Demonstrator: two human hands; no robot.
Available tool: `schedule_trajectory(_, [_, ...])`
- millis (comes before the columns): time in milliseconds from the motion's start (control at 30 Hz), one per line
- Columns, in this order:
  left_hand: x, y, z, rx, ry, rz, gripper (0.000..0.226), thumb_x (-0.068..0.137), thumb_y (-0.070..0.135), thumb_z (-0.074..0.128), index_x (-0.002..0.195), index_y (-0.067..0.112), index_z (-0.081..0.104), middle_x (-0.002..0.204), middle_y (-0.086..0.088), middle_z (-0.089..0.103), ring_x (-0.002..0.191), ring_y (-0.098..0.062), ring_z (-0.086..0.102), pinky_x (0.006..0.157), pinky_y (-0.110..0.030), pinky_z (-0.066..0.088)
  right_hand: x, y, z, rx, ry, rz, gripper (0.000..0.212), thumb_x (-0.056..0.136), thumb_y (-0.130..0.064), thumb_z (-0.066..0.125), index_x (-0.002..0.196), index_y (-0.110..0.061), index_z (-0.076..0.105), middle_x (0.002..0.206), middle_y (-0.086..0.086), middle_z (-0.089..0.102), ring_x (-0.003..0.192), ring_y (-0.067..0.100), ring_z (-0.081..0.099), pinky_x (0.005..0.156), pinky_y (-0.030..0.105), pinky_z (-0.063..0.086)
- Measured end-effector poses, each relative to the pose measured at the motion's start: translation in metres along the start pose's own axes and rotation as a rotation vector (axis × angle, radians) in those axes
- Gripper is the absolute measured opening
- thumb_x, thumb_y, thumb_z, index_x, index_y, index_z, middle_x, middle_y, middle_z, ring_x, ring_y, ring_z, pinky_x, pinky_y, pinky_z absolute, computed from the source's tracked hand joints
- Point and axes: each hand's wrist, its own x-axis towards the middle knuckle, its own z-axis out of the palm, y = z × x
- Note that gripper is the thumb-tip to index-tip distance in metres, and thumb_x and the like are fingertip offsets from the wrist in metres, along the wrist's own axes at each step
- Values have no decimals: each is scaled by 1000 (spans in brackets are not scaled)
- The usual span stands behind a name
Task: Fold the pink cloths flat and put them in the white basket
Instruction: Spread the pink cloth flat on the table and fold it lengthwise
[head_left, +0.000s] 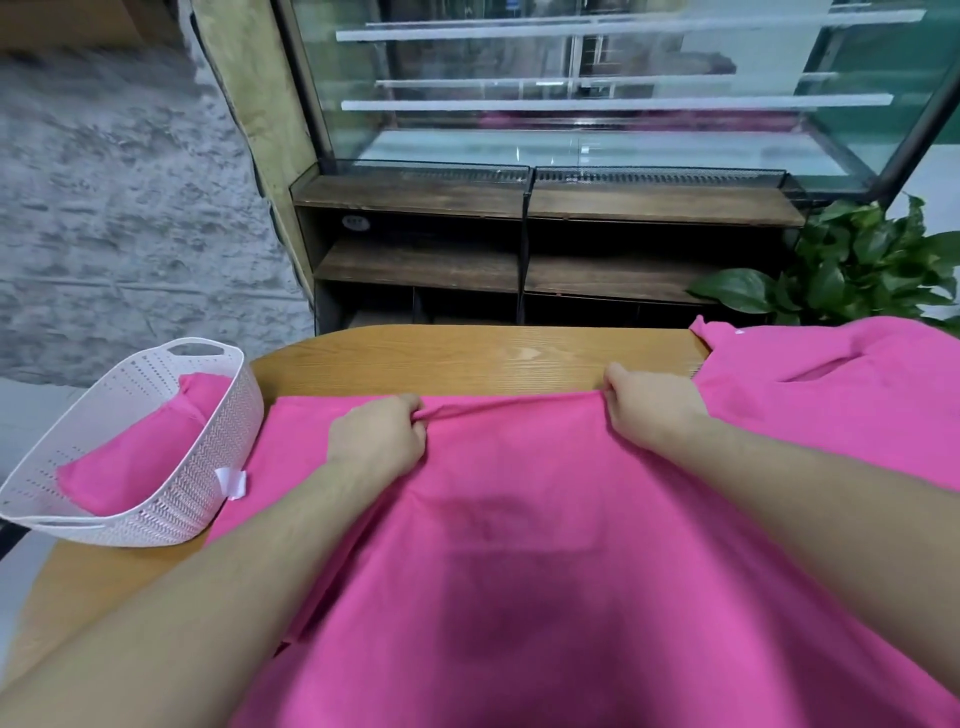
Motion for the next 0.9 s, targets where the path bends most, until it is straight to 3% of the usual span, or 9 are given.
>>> schedule_trajectory(133, [-6,-15,-6,-10,-119,-7,40,88,40,56,128,35,51,120,5,66,110,-23,62,78,-32,44,3,-5,17,-2,2,67,23,99,-26,36,117,-19,48,117,6,62,106,31,59,73,38,41])
schedule_trajectory(200, [-15,-31,-8,-14,-176,3,47,84,45,59,129,33,49,125,3,62,112,-24,60,84,-34,47,2,-9,17,-68,80,49,29,94,-22,42,123,-22,47,121,4,58,111,29,52,82,41,39])
schedule_trajectory(333, [-47,-61,-13,-73,-276,16,66,76,54,59,136,33,42,133,-2,55,118,-27,56,99,-37,45,-16,-41,8,100,333,-246,39,77,-17,58,115,-22,60,107,3,60,99,29,54,78,40,40])
schedule_trajectory(433, [-77,-77,-15,-61,-303,22,88,66,70,46,144,30,38,141,-1,46,125,-26,50,107,-36,39,-45,-87,6,266,194,-461,41,81,-31,42,116,-26,64,111,-1,62,102,25,55,85,40,47])
schedule_trajectory(500, [-91,-85,-15,-38,-292,34,99,61,76,35,147,27,36,148,1,41,130,-24,47,110,-34,36,-64,-116,12,233,43,-481,55,88,-45,24,133,-36,56,133,-6,56,121,22,50,99,42,41])
schedule_trajectory(567, [-100,-90,-17,-15,-304,57,92,72,72,41,150,24,33,154,1,37,136,-23,42,112,-30,32,-77,-134,18,187,-98,-438,69,88,-56,1,148,-45,32,157,-9,33,144,22,29,117,45,21])
schedule_trajectory(633, [-102,-88,-19,38,-337,98,82,84,62,50,152,22,30,159,-1,32,141,-23,37,113,-27,28,-81,-136,23,178,-166,-404,75,84,-60,-12,153,-48,14,164,-11,15,151,20,9,123,48,2])
schedule_trajectory(767, [-114,-80,-26,91,-459,121,70,93,50,51,155,25,27,162,-9,24,145,-26,33,116,-30,29,-92,-128,20,124,-199,-453,74,85,-67,-18,153,-49,5,165,-10,5,152,18,0,122,48,-5])
schedule_trajectory(900, [-130,-74,-33,58,-531,156,43,98,39,44,137,23,48,141,-5,54,128,-26,51,100,-30,41,-112,-114,16,69,-230,-513,92,70,-70,-34,152,-50,1,165,-12,0,152,17,-3,122,45,-6])
